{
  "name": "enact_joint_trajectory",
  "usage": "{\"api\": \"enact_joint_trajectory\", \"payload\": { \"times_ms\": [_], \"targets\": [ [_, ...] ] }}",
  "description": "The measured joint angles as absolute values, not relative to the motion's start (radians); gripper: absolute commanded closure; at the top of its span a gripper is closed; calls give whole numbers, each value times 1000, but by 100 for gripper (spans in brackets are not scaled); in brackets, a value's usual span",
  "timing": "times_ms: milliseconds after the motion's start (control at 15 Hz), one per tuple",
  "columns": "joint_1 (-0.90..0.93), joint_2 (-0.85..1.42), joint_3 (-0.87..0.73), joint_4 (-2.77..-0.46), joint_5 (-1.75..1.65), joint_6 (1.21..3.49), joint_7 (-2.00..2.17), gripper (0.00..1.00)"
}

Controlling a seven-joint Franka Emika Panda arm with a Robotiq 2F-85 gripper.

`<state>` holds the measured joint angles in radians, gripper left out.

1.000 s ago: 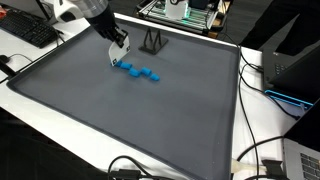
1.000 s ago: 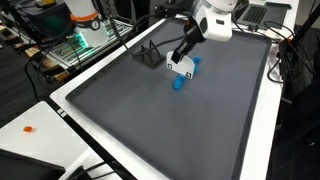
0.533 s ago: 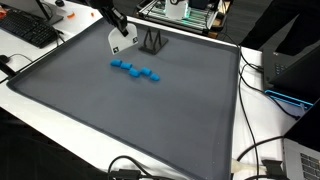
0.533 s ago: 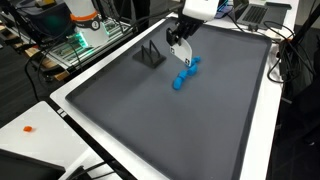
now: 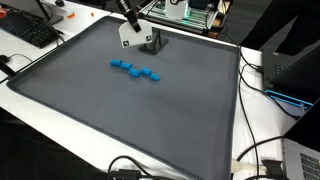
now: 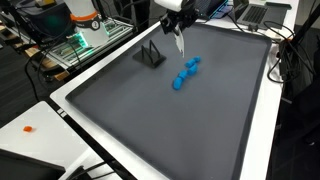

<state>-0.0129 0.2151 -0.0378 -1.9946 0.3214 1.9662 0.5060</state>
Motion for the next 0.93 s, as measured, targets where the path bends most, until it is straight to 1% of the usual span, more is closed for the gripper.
{"api": "enact_joint_trajectory", "payload": {
  "times_ms": [400, 933],
  "targets": [
    [-13, 119, -39, -2183, 360, 2128, 715, 98],
    [-17, 76, -40, -2332, 424, 2228, 893, 98]
  ]
}}
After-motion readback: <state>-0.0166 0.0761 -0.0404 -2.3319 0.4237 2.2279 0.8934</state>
